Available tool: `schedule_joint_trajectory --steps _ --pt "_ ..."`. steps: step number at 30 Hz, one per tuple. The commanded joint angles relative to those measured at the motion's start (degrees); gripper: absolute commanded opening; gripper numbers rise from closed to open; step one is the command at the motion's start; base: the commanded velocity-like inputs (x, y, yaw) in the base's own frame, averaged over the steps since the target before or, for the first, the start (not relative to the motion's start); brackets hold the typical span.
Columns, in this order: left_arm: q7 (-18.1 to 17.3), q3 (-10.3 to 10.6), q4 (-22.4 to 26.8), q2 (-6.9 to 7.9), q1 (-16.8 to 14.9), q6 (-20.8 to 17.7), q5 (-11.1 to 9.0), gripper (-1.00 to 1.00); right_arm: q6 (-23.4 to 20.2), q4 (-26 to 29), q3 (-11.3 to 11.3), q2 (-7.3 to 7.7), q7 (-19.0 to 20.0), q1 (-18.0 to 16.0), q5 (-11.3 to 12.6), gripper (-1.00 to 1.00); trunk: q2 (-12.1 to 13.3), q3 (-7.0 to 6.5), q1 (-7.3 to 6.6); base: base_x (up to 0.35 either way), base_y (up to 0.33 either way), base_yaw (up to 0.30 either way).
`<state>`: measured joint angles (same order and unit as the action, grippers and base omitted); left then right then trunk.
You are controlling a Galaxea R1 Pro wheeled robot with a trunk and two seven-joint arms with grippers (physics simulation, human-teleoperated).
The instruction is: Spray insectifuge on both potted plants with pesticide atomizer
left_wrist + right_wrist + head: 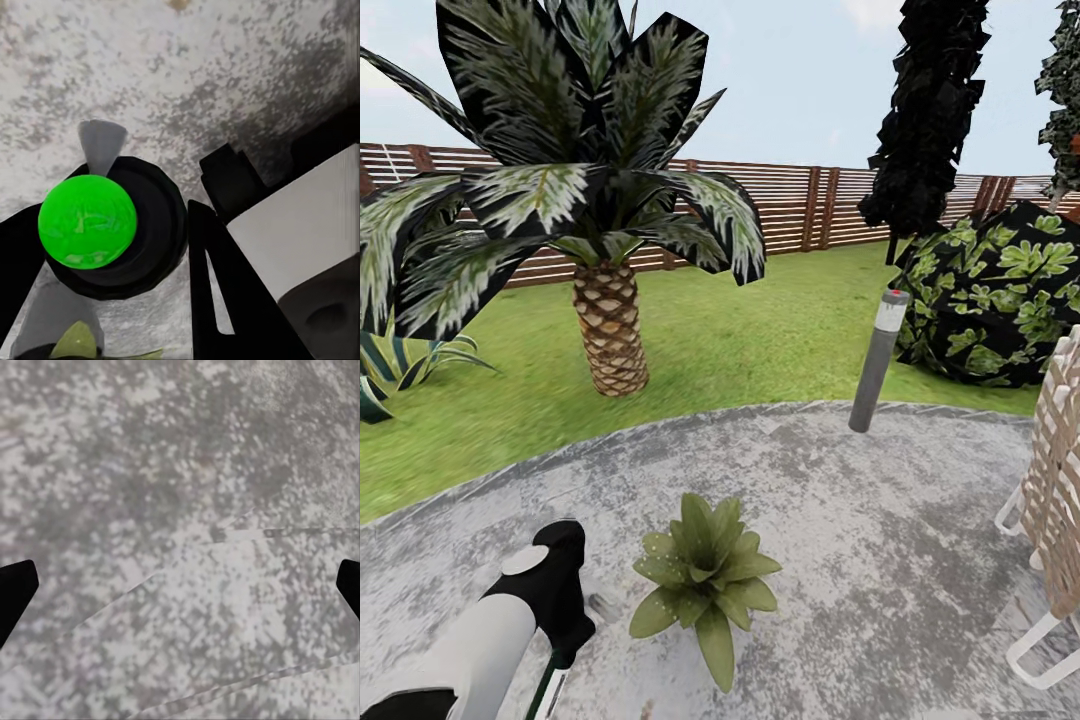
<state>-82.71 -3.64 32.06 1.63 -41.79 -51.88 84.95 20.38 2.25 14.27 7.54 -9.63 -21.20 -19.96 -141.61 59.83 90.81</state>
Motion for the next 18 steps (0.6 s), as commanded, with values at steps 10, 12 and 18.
schedule_joint_trajectory --steps 10,12,18 --pt "8.87 -0.74 0.09 -0.16 5.23 -0.27 -4.29 -1.0 0.19 -0.27 0.41 0.1 -0.12 -0.03 -0.76 1.0 -0.02 0.05 -0.01 0.0 0.0 0.003" --pt "10.07 -0.82 0.1 -0.01 5.7 -0.15 -5.02 -1.0 0.19 -0.13 0.41 0.07 -0.15 -0.05 -0.7 1.0 -0.02 0.05 -0.01 0.0 0.0 0.0" --pt "11.21 -0.85 0.75 0.23 5.92 0.07 -10.78 -1.0 0.17 0.01 0.49 0.02 -0.21 -0.07 -0.61 1.0 -0.02 0.13 -0.01 0.0 0.0 0.043"
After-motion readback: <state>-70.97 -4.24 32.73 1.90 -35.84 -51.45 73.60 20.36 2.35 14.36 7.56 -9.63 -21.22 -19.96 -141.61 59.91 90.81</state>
